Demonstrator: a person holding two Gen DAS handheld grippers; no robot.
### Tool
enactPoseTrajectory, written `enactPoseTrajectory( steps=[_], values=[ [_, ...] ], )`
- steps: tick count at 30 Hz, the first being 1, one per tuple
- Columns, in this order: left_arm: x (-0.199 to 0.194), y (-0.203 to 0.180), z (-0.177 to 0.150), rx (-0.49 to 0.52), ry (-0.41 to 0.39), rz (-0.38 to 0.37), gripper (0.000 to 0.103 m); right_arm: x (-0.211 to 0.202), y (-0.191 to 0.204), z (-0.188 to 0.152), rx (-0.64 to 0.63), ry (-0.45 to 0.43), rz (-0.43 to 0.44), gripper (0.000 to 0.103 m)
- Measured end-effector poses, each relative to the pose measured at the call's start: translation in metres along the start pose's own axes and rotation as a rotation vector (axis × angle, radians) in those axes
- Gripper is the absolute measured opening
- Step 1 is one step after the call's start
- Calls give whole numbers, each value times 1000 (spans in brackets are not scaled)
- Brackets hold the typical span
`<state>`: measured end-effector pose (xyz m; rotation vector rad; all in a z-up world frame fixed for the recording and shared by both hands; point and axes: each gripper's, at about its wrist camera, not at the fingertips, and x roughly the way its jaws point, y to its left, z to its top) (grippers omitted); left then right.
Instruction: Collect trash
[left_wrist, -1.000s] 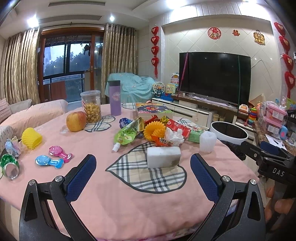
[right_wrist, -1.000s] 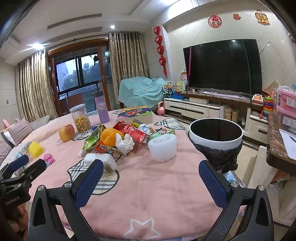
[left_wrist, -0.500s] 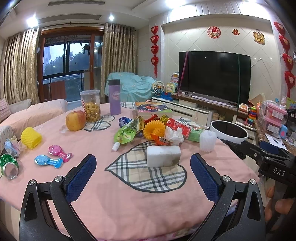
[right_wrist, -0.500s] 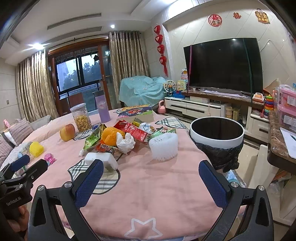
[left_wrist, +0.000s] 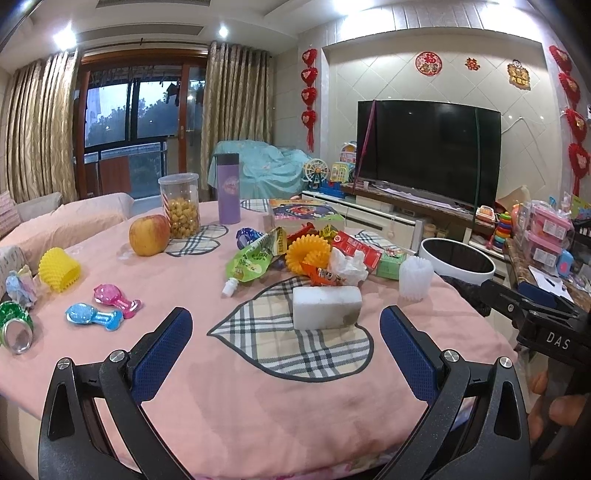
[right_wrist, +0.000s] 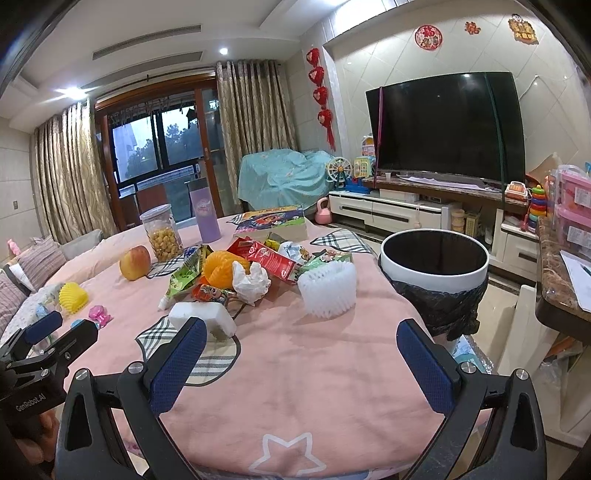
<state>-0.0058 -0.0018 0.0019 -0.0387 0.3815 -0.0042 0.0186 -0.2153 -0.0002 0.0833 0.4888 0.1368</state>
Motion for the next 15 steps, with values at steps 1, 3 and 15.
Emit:
enactPoseTrajectory(
  steps=[1,3,15],
  values=[
    [1,0,0,0,3,-1,103,0,1,-1,1,3,1,103],
    [4,1,-1,2,10,-2,103,2,1,-2,2,9,1,103],
    [33,1,-8,18,95,-33,103,25,-8,1,15,82,-4,103]
  ],
)
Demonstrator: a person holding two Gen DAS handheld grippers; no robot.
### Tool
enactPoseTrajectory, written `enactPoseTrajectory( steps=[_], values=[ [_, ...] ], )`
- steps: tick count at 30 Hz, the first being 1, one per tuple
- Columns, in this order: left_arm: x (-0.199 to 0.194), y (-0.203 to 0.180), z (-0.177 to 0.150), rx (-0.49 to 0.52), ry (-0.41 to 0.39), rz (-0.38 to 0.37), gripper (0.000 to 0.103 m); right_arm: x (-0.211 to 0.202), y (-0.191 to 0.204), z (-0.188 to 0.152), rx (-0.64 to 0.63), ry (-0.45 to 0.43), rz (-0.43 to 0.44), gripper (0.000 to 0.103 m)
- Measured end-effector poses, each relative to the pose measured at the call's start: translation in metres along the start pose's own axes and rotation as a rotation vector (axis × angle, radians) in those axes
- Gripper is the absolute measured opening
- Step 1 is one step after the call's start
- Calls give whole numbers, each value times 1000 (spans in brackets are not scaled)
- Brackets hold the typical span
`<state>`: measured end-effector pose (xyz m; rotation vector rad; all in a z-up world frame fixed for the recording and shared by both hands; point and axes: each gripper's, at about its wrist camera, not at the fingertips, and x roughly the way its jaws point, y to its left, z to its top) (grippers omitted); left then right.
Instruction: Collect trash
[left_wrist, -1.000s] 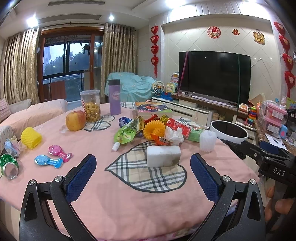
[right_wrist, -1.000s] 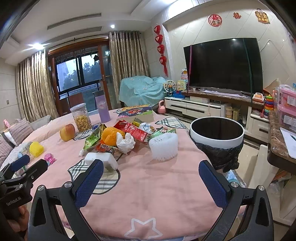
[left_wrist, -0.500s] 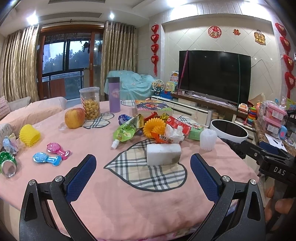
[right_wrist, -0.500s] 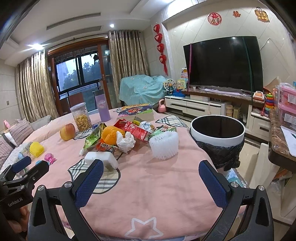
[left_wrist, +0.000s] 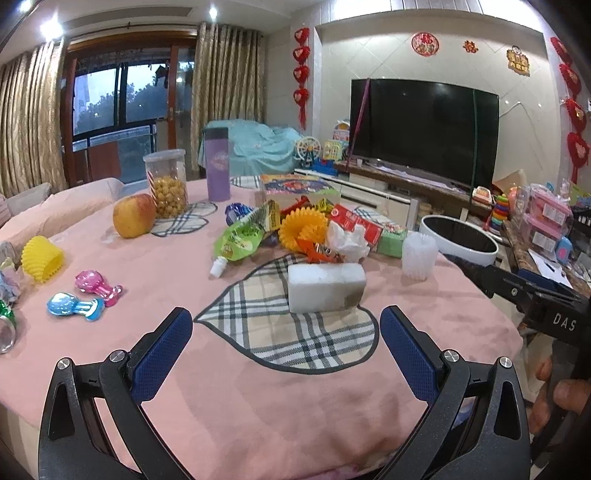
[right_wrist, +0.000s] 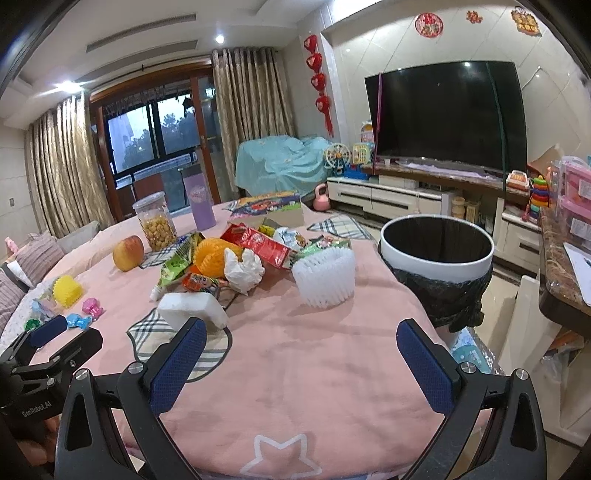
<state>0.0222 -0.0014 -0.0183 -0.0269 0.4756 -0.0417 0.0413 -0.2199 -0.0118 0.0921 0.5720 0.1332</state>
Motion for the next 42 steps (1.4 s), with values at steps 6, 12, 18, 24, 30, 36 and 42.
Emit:
enactPoseTrajectory(
  steps=[6,12,18,24,30,36,42],
  values=[
    [23,2,0,-8,48,-13,103,15,-11,2,19,37,-3,103],
    [45,4,3,7,105,-63,103,34,-15,5,23,76,-3,103],
    [66,7,13,55,135,-99,103,53,-18,10,37,102,5,103],
    [86,8,23,111,174,-155,103,73,-20,17,52,137,-5,102],
    [105,2,29,173,209,-192,103,100,-27,23,71,188,-21,102],
    [119,-5,31,194,243,-231,98,123,-31,26,78,236,-9,99],
    [124,-17,26,238,275,-244,55,137,-41,23,102,289,-5,70]
  ],
)
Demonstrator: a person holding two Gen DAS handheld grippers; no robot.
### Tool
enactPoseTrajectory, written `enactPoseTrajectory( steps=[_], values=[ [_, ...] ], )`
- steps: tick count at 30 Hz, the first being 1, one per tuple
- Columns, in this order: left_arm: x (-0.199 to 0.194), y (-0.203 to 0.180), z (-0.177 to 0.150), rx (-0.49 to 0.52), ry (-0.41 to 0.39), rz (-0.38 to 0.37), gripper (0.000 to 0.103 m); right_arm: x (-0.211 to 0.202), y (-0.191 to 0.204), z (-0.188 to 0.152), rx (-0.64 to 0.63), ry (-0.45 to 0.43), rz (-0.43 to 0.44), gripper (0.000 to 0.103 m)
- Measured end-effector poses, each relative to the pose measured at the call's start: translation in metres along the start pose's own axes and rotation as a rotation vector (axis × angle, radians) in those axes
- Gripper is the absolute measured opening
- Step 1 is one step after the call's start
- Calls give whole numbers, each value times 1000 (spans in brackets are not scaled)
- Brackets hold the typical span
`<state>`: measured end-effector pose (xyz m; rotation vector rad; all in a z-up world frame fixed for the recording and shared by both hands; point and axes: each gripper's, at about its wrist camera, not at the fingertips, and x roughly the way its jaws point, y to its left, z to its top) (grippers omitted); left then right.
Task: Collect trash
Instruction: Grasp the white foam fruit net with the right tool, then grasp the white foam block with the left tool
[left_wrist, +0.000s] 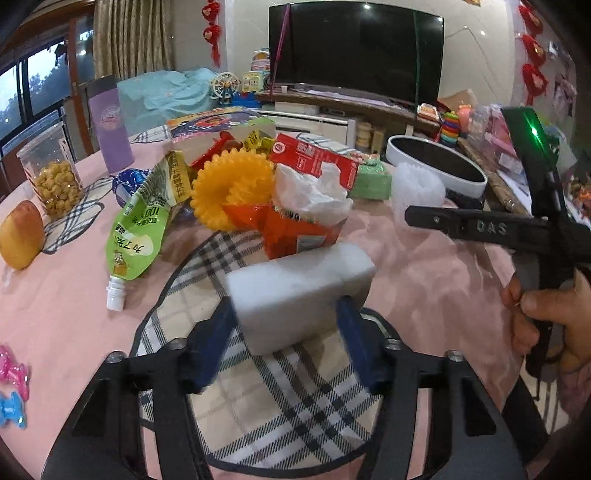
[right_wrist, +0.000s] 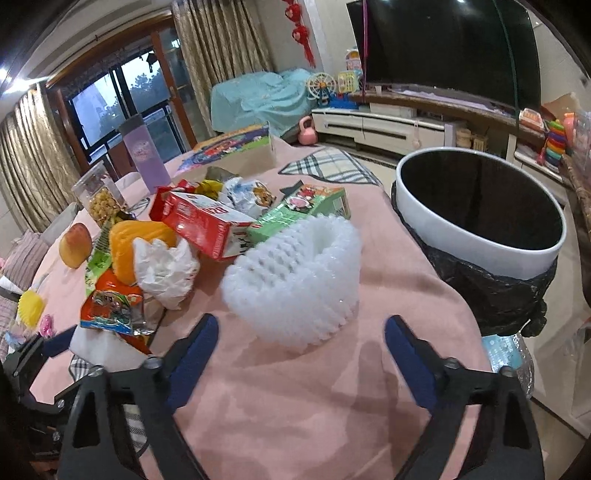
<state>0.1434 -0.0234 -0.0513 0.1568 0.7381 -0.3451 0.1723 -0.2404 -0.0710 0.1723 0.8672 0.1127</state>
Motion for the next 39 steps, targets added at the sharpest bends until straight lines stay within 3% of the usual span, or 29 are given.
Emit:
enactPoseTrajectory(
  steps=[1,2,3,6,15,22,24,25,36,39],
  values=[
    [-2,-1,0,3,-10,5,49,2,-2,0,7,11,10,62],
    [-3,-1,-1,0,-17,7,44,3,-4,-1,14,20,27,45],
    [-5,0,-1,-11,-22,5,42,2,-5,-1,15,20,34,38],
    [-10,6,-4,-66,-31,-7,32,-5,-6,-3,9,5,49,29],
    [-29,-6,-7,-136,-78,-18,19,-37,-22,-8,29,-33,100,26],
    [-36,-26,8,-116,-121,-43,13,-60,-42,-5,59,-70,100,25],
    [-37,-33,13,-108,-131,-55,9,-65,-47,-5,69,-78,97,25],
    [-36,-34,16,-107,-133,-68,0,-66,-50,-4,74,-82,96,25],
    [-29,-61,22,-52,-119,-74,2,-69,-63,-8,103,-83,103,24],
    [-34,-62,16,-44,-116,-57,9,-67,-59,-11,104,-73,119,24]
  ],
)
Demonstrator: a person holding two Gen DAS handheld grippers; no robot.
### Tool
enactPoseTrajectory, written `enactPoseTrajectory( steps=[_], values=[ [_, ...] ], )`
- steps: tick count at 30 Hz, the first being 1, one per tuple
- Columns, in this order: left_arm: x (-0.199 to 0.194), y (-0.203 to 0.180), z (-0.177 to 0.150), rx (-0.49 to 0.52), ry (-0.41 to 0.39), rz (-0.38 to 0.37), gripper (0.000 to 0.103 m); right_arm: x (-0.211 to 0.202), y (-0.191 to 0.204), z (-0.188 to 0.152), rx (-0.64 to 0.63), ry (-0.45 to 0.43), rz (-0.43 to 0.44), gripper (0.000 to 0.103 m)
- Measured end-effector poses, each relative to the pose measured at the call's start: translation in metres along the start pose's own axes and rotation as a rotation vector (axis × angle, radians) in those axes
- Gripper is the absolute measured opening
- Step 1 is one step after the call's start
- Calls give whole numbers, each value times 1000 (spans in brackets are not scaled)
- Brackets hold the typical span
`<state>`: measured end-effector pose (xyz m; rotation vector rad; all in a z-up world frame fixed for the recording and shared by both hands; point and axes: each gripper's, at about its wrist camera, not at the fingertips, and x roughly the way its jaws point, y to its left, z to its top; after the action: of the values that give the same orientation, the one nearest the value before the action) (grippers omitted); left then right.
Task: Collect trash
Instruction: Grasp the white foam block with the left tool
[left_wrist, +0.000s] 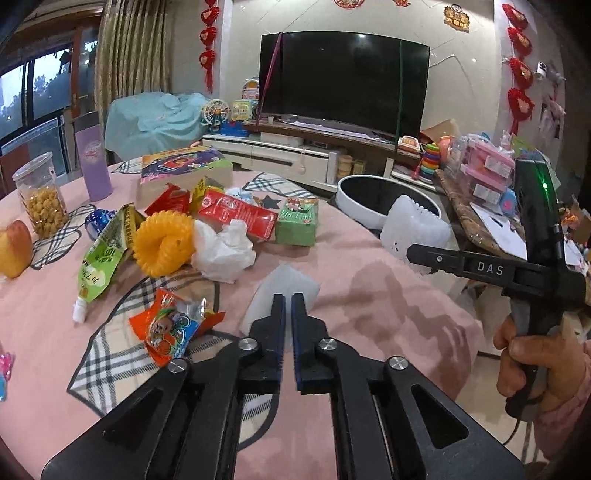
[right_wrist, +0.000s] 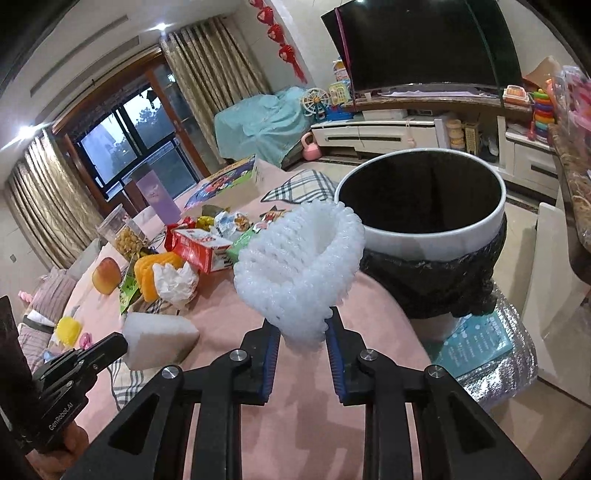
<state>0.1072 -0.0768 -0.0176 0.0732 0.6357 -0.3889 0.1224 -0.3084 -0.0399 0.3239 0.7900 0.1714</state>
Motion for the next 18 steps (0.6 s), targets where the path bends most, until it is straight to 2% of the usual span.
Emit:
enactPoseTrajectory(
  steps=[1,2,4,10,12,15,18],
  values=[
    [-2,0,-2,1,-1,15,21,0,0,-1,1,1,3,24],
    [-4,-1,-4,3,-6,33,40,1,2,-2,0,5,8,24],
    [-8,0,-9,2,-12,76,62,2,4,-5,1,9,17,24],
    [-7,17,-29,-53,28,146,63,3,7,-11,-4,20,30,24],
    [-6,23,-34,-68,38,178,67,4,7,-12,-3,22,34,24],
    [-5,32,-38,-91,51,203,77,4,8,-14,-4,24,35,24],
    [0,38,-42,-106,74,208,78,6,8,-15,-2,28,34,24]
  ],
)
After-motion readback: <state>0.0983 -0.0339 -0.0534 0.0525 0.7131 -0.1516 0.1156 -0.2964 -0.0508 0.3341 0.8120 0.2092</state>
